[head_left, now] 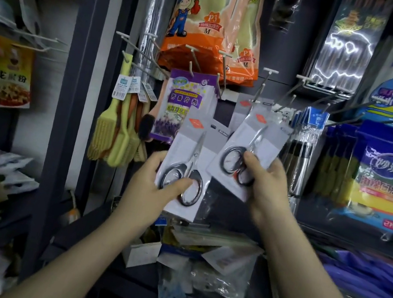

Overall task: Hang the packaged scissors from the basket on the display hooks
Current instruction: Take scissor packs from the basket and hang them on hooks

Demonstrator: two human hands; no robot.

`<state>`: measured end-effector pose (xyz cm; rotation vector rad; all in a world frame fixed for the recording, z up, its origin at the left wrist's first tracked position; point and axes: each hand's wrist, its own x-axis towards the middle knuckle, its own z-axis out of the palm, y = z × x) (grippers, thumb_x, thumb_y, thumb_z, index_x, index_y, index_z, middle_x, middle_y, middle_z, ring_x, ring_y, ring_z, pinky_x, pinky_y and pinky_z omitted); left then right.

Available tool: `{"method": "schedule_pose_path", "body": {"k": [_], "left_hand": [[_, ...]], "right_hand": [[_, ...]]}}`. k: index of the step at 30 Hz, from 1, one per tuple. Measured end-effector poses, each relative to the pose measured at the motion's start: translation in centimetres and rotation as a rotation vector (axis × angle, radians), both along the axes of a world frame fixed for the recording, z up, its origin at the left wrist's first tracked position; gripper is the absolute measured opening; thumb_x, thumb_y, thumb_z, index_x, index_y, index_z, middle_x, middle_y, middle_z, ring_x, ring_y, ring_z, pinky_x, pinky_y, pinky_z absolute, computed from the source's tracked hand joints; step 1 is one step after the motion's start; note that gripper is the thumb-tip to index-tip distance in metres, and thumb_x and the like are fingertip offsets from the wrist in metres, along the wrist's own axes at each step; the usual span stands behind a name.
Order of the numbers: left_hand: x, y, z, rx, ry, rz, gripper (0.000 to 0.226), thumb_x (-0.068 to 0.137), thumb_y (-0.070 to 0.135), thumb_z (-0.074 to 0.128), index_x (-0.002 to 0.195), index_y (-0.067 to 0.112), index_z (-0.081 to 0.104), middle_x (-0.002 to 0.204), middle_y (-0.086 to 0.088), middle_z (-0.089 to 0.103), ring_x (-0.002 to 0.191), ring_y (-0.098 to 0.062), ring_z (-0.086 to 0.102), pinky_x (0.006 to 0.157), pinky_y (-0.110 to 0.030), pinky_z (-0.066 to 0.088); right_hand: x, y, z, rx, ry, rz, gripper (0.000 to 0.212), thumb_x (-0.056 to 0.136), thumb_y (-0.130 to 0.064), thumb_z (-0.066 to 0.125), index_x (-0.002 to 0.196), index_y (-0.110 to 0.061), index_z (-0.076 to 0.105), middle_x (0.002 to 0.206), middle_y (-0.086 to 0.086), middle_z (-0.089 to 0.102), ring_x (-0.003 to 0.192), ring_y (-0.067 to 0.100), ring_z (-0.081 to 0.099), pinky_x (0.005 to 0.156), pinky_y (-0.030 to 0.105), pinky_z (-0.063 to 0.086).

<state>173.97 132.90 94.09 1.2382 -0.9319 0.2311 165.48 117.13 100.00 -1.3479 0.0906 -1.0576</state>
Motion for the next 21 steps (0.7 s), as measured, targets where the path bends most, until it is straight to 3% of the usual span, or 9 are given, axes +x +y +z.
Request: {"method": "schedule_pose_path", "body": {"k": [2, 5, 7, 8, 10, 13, 15, 17, 21], "left_hand": [[0.4, 0.6, 0.3, -0.011, 0.000, 0.026, 0.031, 0.082, 0.013, 0.064, 0.099, 0.037, 0.054, 0.097, 0.012, 0.066, 0.082, 0.007, 0.062, 0.070, -0.009, 0.048], [1.2, 1.5, 2.2, -0.030, -0.034, 0.057, 0.031, 0.083, 0.013, 0.061, 0.095, 0.040, 0.053, 0.094, 0.015, 0.065, 0.081, 0.005, 0.063, 0.070, -0.018, 0.049], [1.8, 2.1, 3.5, -0.055, -0.065, 0.087, 0.027, 0.083, 0.013, 0.061, 0.099, 0.035, 0.054, 0.087, 0.026, 0.066, 0.077, 0.007, 0.062, 0.069, -0.018, 0.050], [1.9, 2.4, 4.1, -0.062, -0.088, 0.106, 0.026, 0.084, 0.013, 0.061, 0.104, 0.027, 0.055, 0.084, 0.030, 0.065, 0.075, 0.011, 0.061, 0.067, -0.012, 0.050], [2.1, 2.6, 4.9, -0.061, -0.120, 0.137, 0.030, 0.084, 0.013, 0.060, 0.113, 0.016, 0.054, 0.085, 0.023, 0.065, 0.073, 0.013, 0.060, 0.064, -0.005, 0.048], [2.0, 2.4, 5.0, -0.060, -0.124, 0.157, 0.027, 0.084, 0.012, 0.061, 0.111, 0.015, 0.054, 0.086, 0.022, 0.060, 0.071, 0.015, 0.059, 0.062, -0.003, 0.046], [1.9, 2.1, 4.9, -0.053, -0.103, 0.156, 0.027, 0.084, 0.013, 0.061, 0.109, 0.020, 0.054, 0.085, 0.025, 0.061, 0.073, 0.013, 0.060, 0.066, -0.009, 0.048], [1.9, 1.8, 4.7, -0.034, -0.071, 0.132, 0.029, 0.084, 0.018, 0.062, 0.108, 0.030, 0.053, 0.094, 0.019, 0.065, 0.083, 0.004, 0.063, 0.074, -0.021, 0.049], [2.0, 1.2, 4.7, -0.035, -0.045, 0.123, 0.029, 0.083, 0.023, 0.063, 0.105, 0.038, 0.051, 0.110, 0.005, 0.066, 0.099, -0.011, 0.062, 0.084, -0.031, 0.048]], "right_hand": [[0.0, -1.0, 1.2, -0.048, -0.013, -0.057, 0.029, 0.089, -0.007, 0.059, 0.117, -0.008, 0.053, 0.093, 0.001, 0.069, 0.073, 0.008, 0.070, 0.066, 0.026, 0.054], [0.3, -2.1, 3.2, -0.147, -0.023, -0.076, 0.019, 0.088, -0.007, 0.059, 0.104, -0.017, 0.056, 0.092, -0.001, 0.069, 0.073, 0.007, 0.070, 0.066, 0.025, 0.055], [0.8, -2.5, 4.4, -0.234, -0.009, -0.094, 0.018, 0.088, -0.007, 0.060, 0.100, -0.021, 0.057, 0.094, -0.002, 0.070, 0.078, 0.008, 0.070, 0.069, 0.025, 0.056], [1.1, -2.8, 5.0, -0.262, -0.001, -0.108, 0.019, 0.088, -0.008, 0.060, 0.103, -0.019, 0.057, 0.096, -0.001, 0.070, 0.081, 0.010, 0.070, 0.072, 0.027, 0.058], [1.4, -3.0, 5.9, -0.274, 0.018, -0.119, 0.023, 0.089, -0.009, 0.059, 0.110, -0.016, 0.055, 0.098, 0.002, 0.069, 0.084, 0.015, 0.068, 0.077, 0.030, 0.058], [2.3, -3.2, 6.7, -0.248, 0.037, -0.091, 0.029, 0.090, -0.009, 0.058, 0.119, -0.010, 0.052, 0.096, 0.002, 0.068, 0.080, 0.014, 0.067, 0.066, 0.027, 0.058], [3.1, -3.4, 6.7, -0.238, 0.050, -0.092, 0.033, 0.090, -0.010, 0.058, 0.122, -0.008, 0.049, 0.101, 0.004, 0.068, 0.083, 0.014, 0.067, 0.064, 0.024, 0.057], [3.7, -3.6, 6.4, -0.236, 0.068, -0.112, 0.037, 0.089, -0.012, 0.059, 0.124, -0.008, 0.047, 0.108, 0.007, 0.067, 0.088, 0.018, 0.067, 0.073, 0.030, 0.057], [4.4, -3.8, 6.2, -0.212, 0.089, -0.112, 0.024, 0.088, -0.014, 0.060, 0.109, -0.011, 0.048, 0.080, 0.000, 0.061, 0.052, 0.002, 0.057, 0.042, 0.015, 0.043]]}}
